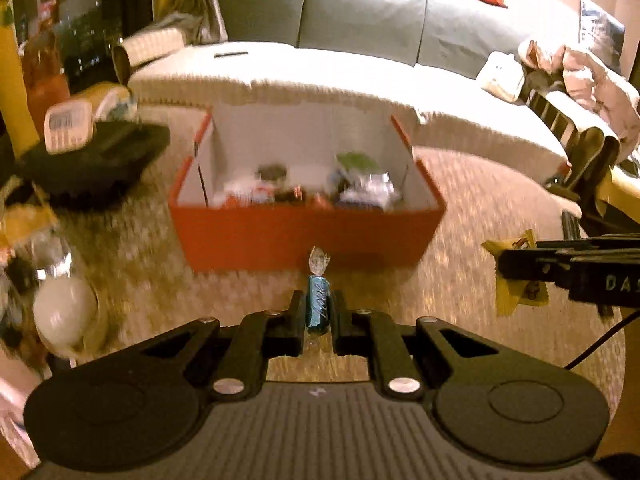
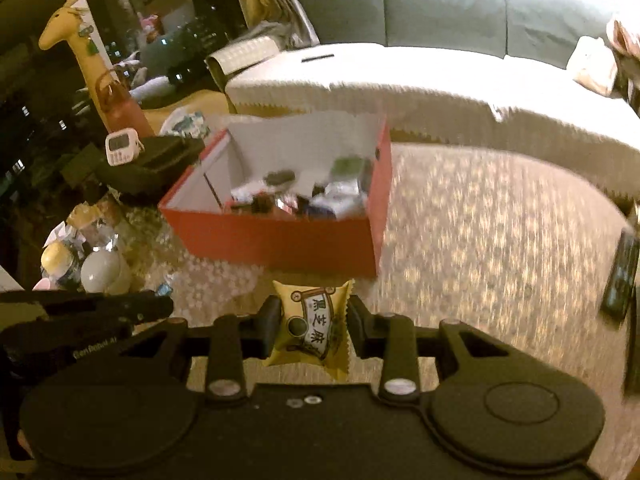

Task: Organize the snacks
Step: 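Lift the yellow and blue candies and carry them over the box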

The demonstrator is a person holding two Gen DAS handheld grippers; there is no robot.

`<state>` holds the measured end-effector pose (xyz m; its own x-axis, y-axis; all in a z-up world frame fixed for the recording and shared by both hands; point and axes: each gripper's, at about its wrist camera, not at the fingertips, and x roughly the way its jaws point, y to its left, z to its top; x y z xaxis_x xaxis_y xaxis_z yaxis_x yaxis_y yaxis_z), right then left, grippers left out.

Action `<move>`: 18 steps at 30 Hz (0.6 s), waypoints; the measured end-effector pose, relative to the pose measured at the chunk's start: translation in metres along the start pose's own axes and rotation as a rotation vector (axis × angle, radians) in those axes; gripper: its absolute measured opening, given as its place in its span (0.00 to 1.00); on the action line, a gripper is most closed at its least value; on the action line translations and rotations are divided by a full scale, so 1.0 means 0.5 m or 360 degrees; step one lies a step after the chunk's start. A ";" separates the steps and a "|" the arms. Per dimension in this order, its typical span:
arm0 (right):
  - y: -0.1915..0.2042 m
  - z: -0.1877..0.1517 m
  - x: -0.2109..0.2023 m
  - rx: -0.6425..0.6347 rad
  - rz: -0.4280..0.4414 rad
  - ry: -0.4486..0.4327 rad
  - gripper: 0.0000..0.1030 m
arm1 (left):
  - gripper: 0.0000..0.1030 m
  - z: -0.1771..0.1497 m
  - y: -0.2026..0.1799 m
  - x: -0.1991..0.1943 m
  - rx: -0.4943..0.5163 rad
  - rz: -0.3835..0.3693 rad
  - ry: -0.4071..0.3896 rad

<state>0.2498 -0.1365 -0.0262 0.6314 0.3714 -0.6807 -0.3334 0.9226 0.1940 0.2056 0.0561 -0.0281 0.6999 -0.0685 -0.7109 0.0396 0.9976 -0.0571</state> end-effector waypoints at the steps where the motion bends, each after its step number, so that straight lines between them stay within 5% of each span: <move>1: 0.003 0.015 0.005 -0.0023 -0.0002 -0.0011 0.33 | 0.12 0.016 0.002 0.002 0.0009 0.0004 -0.0016; 10: 0.025 0.136 0.091 -0.0142 -0.0005 -0.0059 0.33 | 0.12 0.142 0.029 0.065 0.0095 0.0048 -0.0091; 18: 0.018 0.195 0.211 -0.0163 -0.0019 0.0001 0.33 | 0.12 0.201 0.061 0.177 0.0071 0.0062 0.0009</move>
<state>0.3816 -0.0789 -0.0273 0.6353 0.3601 -0.6831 -0.3955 0.9115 0.1127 0.3402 0.0818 -0.0223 0.6975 -0.0293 -0.7160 0.0441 0.9990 0.0021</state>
